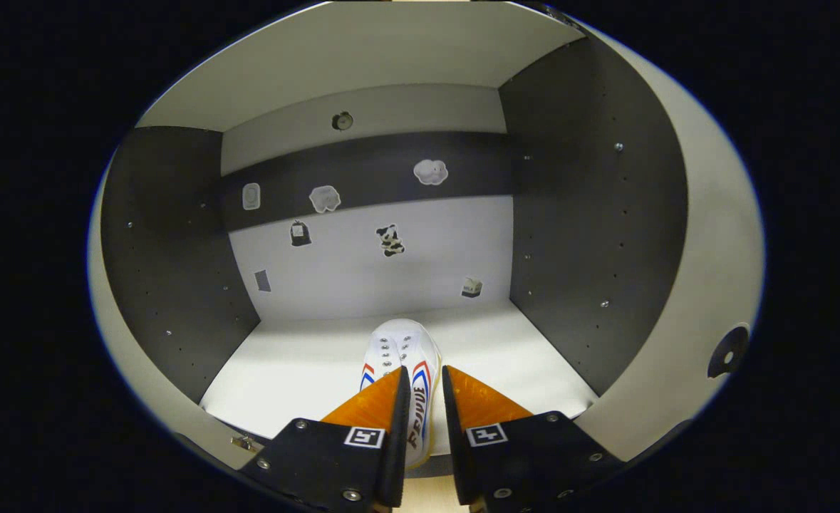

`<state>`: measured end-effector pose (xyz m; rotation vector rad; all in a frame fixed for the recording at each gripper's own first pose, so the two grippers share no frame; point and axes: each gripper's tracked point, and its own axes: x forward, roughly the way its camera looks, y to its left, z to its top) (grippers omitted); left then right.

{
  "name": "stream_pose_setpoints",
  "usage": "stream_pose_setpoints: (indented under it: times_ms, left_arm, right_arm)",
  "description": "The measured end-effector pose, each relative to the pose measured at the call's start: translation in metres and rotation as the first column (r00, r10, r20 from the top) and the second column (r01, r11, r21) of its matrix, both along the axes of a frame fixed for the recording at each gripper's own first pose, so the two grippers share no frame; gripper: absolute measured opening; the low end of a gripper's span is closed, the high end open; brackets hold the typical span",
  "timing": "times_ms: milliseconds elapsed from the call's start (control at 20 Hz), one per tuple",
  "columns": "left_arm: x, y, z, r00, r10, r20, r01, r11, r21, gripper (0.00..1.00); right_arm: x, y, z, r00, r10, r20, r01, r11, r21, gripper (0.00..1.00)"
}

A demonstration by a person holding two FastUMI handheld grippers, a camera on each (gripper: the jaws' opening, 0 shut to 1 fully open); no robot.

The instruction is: Grab one shoe with the right hand and put it into the shoe cabinet, grab the other shoe with the left hand and put it into the shoe cabinet; then close the right door with the right hand and the left door with the left hand.

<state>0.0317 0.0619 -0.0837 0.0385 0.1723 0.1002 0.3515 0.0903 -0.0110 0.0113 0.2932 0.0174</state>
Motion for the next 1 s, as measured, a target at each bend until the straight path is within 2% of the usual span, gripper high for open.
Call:
stream_pose_setpoints:
  times_ms: [200,300,350,400,450,500,650,800,1000]
  left_arm:
    - [0.0,-0.016,-0.01,1.0,-0.019,-0.018,0.019,1.0,-0.006,0.97]
    - [0.001,-0.027,-0.019,0.999,-0.037,-0.035,0.036,0.999,-0.016,0.97]
    - [0.001,-0.032,-0.023,0.998,-0.043,-0.044,0.043,0.999,-0.011,0.97]
    - [0.002,-0.035,-0.025,0.998,-0.046,-0.046,0.046,0.999,-0.005,0.94]
    - [0.004,-0.039,-0.028,0.998,-0.052,-0.048,0.052,0.999,-0.004,0.97]
    - [0.006,-0.044,-0.032,0.997,-0.058,-0.053,0.057,0.998,-0.009,0.94]
    - [0.011,-0.059,-0.052,0.995,-0.08,-0.065,0.078,0.997,-0.029,0.97]
    - [0.016,-0.073,-0.082,0.993,-0.093,-0.073,0.092,0.995,-0.025,0.99]
    - [0.02,-0.088,-0.147,0.98,-0.103,-0.173,0.098,0.995,-0.037,0.97]
  right_arm:
    - [-0.055,-0.004,0.017,0.996,0.027,0.09,-0.026,1.0,-0.003,0.48]
    - [-0.083,-0.006,0.016,0.993,0.036,0.112,-0.036,0.999,-0.001,0.6]
    - [-0.097,-0.01,0.014,0.992,0.039,0.123,-0.037,0.999,-0.016,0.7]
    - [-0.11,-0.014,0.012,0.991,0.043,0.13,-0.039,0.999,-0.03,0.74]
    - [-0.123,-0.014,0.01,0.989,0.049,0.137,-0.046,0.999,-0.028,0.81]
    - [-0.136,-0.015,0.007,0.988,0.056,0.141,-0.054,0.998,-0.023,0.83]
    - [-0.165,-0.022,0.0,0.986,0.07,0.154,-0.065,0.997,-0.04,0.92]
    - [-0.189,-0.03,-0.003,0.981,0.086,0.176,-0.069,0.993,-0.099,0.92]
    - [-0.213,-0.037,-0.007,0.976,0.111,0.186,-0.091,0.99,-0.109,0.93]
